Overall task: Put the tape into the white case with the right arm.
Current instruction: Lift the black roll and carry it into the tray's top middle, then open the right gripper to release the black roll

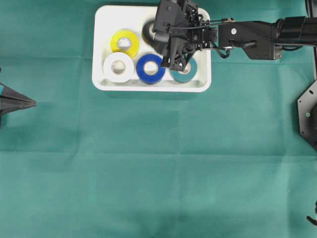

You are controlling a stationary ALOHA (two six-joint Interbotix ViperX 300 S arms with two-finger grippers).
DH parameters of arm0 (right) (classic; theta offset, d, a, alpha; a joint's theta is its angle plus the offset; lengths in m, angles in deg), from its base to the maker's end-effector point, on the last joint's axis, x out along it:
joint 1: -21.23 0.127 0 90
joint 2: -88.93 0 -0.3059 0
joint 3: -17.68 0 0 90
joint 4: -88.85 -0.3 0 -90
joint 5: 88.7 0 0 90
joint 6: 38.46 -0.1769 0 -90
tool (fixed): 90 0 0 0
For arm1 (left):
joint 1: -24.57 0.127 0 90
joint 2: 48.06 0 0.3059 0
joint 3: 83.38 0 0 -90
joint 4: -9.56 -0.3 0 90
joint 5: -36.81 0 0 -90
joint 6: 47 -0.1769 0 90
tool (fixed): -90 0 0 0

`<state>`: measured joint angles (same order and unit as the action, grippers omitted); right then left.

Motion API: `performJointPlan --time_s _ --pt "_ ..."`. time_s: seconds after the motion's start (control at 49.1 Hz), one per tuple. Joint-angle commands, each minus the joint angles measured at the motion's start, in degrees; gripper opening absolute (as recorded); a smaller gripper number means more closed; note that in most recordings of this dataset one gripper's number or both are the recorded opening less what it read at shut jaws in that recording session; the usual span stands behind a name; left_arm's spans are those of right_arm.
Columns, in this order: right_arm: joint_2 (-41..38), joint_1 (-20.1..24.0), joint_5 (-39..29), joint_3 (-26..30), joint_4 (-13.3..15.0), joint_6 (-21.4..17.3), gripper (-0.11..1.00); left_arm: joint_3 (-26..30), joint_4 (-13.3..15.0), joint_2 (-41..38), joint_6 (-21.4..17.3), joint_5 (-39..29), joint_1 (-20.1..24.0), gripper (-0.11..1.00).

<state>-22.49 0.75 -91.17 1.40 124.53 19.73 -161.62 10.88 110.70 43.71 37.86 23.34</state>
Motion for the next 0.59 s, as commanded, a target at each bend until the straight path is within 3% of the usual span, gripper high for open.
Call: performJointPlan --time_s 0.0,0.122,0.163,0.244,0.57 --pt "0.97 -0.09 0.26 0.88 0.00 -0.09 0.33 0.62 0.00 -0.53 0.00 0.26 0.18 0.00" --pt "1.14 -0.09 0.09 0.18 0.00 0.00 0.70 0.53 0.00 -0.53 0.00 0.26 0.09 0.00" --pt "1.49 -0.09 -0.18 -0.44 0.00 0.09 0.78 0.62 0.00 -0.44 0.00 0.26 0.18 0.00" --pt "2.72 -0.09 -1.05 -2.02 0.00 0.26 0.71 0.62 0.00 -0.53 0.00 0.26 0.09 0.00" --pt "16.35 -0.09 -2.64 -16.61 0.00 0.09 0.71 0.62 0.00 -0.44 0.00 0.26 0.09 0.00"
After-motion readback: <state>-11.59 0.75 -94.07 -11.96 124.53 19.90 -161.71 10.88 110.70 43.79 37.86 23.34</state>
